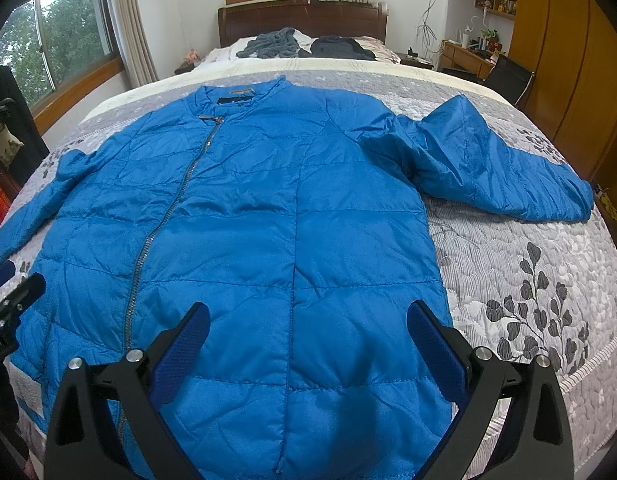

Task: Fold large clothes
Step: 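Grasp the blue jacket sleeve cuff with the right gripper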

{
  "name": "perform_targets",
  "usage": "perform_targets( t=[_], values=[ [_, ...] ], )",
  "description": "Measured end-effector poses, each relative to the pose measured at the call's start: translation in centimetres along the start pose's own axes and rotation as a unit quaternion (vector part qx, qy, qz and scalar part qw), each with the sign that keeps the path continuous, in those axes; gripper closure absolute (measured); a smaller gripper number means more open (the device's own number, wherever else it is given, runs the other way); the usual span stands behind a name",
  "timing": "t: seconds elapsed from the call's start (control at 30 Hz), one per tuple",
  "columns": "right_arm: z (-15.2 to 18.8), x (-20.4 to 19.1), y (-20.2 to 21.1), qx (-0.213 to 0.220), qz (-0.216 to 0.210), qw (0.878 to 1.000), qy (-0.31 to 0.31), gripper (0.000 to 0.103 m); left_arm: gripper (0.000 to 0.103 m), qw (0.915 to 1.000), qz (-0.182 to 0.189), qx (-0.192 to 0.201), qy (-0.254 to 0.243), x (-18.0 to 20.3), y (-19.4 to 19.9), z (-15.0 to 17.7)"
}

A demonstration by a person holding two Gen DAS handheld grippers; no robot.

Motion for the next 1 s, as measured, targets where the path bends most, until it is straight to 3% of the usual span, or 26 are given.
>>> perform_targets(
  t=[0.17,0.3,0.43,0.7,0.77,1.0],
  values=[
    [-0.4,0.8,0.1,0.018,-0.016,1.0,-0.013,0.004,0.003,1.0,0.001,-0.009,-0.005,0.6,-0.7,-0.3],
    [-1.7,5.1,-0.2,0.021,0.003,0.999,-0.04,0.004,0.003,0.9999,0.005,-0.004,-0.012,1.6,-1.4,-1.9],
    [-3.7,13.7,-1.2,0.011,0.037,0.992,-0.117,0.004,0.003,0.9996,0.026,-0.01,-0.003,3.4,-3.0,-4.2],
    [-5.5,33.3,-4.4,-0.022,0.125,0.958,-0.257,0.004,0.003,0.9991,0.041,-0.009,0.009,7.9,-7.3,-8.8],
    [-5.5,37.1,-5.2,-0.03,0.129,0.949,-0.287,0.004,0.003,0.9989,0.044,-0.01,0.011,9.1,-8.5,-9.6],
    [-5.8,43.7,-8.9,-0.048,0.106,0.932,-0.344,0.01,0.003,0.9981,0.046,-0.025,0.034,11.1,-12.2,-10.5]
  ],
)
Point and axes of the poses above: each gripper's, at about its wrist camera, not at the fingertips, and y roughly against the way its jaws point, x to its right, z to its underside, the point moved 7 cm from there along -y, roughly the way its jaws point, and after that the axes turned 7 degrees about x, right-handed, at the moved point
